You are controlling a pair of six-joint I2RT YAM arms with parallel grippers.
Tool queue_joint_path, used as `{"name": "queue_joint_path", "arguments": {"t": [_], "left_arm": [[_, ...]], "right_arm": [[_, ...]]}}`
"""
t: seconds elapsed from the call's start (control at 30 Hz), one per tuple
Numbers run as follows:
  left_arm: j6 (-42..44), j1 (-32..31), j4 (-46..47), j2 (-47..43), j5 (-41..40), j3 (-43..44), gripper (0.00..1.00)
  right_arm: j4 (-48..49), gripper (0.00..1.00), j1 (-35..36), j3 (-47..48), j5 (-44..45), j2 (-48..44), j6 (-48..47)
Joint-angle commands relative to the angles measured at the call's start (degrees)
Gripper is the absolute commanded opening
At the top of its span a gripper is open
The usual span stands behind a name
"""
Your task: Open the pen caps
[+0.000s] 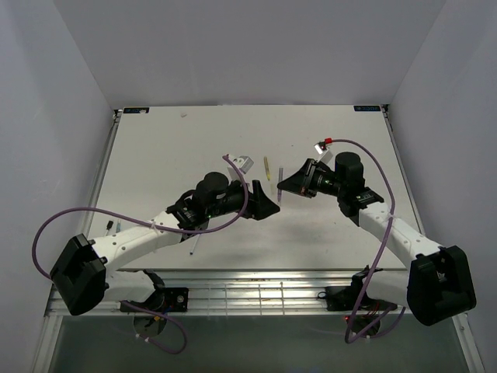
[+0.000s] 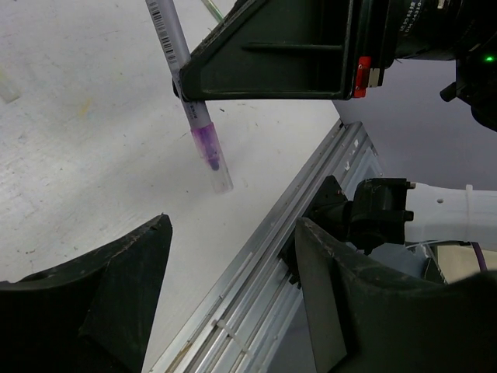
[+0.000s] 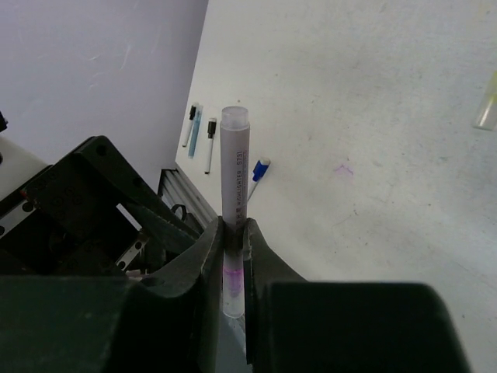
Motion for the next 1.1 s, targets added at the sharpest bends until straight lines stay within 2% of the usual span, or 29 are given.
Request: {"name": "queue_joint_path", "arguments": {"t": [0.0,0.33,0.67,0.9,1.07], "left_arm": [[-0.56,-0.49,1.71,-0.65,-0.06,0.07,0.76],[-2.94,-1.02,2.33,3.48,-0.86,3.06,0.75],[-3.55,-1.28,3.12,4.28,-1.82,3.76,0.62],[-3.29,-1.19,2.95,3.66,-1.38,2.89,0.41],[-2.76,-1.19,1.37,3.23,-1.82,2.88,0.21]], "right_arm": [[6.32,0.08,1.67,-1.01,-1.25,-2.15,4.39],[7.29,0.08,4.31,-0.04,-1.34,-2.16,5.79],[6.41,0.08,5.72,1.01,-0.19,-2.51,5.79],[6.68,0.08,6.16,1.54,0.25,-2.24,5.62],[5.80,0.11,6.25,1.89,0.77,-1.80,4.13]]}}
